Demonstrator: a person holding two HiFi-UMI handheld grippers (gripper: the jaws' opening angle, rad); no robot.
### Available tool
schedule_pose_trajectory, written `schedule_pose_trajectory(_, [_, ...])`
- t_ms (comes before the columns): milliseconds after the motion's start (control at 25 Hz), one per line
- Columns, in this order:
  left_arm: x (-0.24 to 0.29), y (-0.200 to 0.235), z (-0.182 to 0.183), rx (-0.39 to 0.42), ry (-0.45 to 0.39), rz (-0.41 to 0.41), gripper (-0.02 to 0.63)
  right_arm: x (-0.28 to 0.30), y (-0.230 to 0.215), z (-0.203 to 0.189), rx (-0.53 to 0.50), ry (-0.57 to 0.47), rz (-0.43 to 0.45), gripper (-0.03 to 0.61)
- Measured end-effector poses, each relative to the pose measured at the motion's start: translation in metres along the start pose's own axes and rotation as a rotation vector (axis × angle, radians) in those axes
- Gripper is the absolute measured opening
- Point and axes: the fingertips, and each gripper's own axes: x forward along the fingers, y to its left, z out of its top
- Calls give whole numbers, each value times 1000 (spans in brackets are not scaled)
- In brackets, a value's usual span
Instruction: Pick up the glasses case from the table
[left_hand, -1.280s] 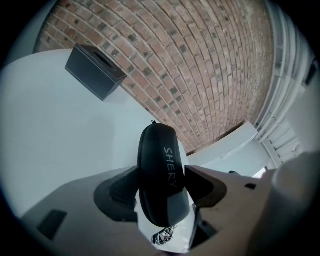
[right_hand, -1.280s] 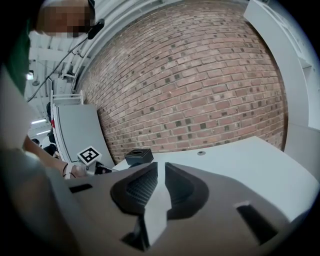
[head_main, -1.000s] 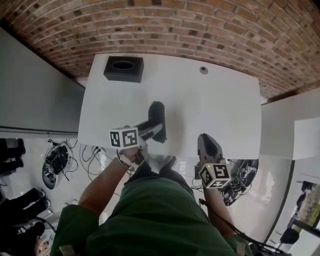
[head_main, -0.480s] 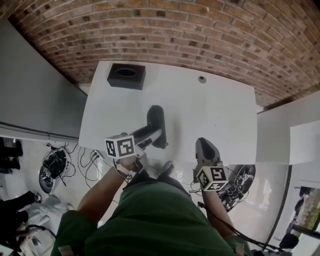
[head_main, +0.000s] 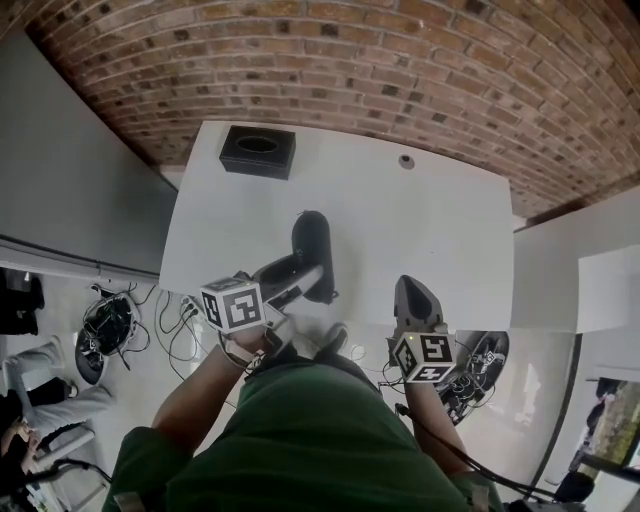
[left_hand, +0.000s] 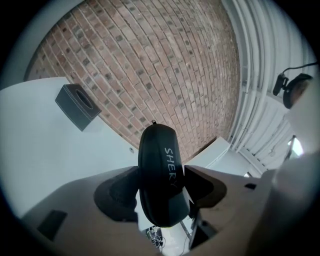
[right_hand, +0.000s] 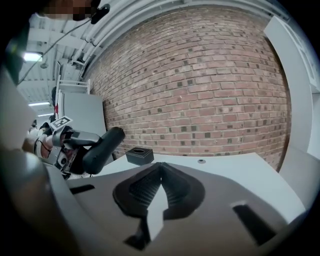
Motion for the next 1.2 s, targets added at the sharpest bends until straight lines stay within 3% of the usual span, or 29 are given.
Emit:
schedule_pose_trajectory(80, [-3, -13, 4, -22, -13, -47, 279, 1, 3, 5, -13, -13, 4, 5])
schedule_pose_trajectory(240, [-10, -33, 29, 51, -70, -57, 279, 4, 4, 23, -48, -58, 2, 5])
schedule_pose_trajectory(440, [-16, -61, 47, 60, -116, -129, 278, 4, 3, 41, -65, -100, 5, 5])
schedule_pose_trajectory(680, [-20, -77, 60, 146, -114, -108, 278, 4, 6, 50, -64, -131, 20, 6])
schedule_pose_trajectory(1200, [-34, -87, 89, 170, -210, -163, 278, -2, -3, 60, -36, -176, 7, 3])
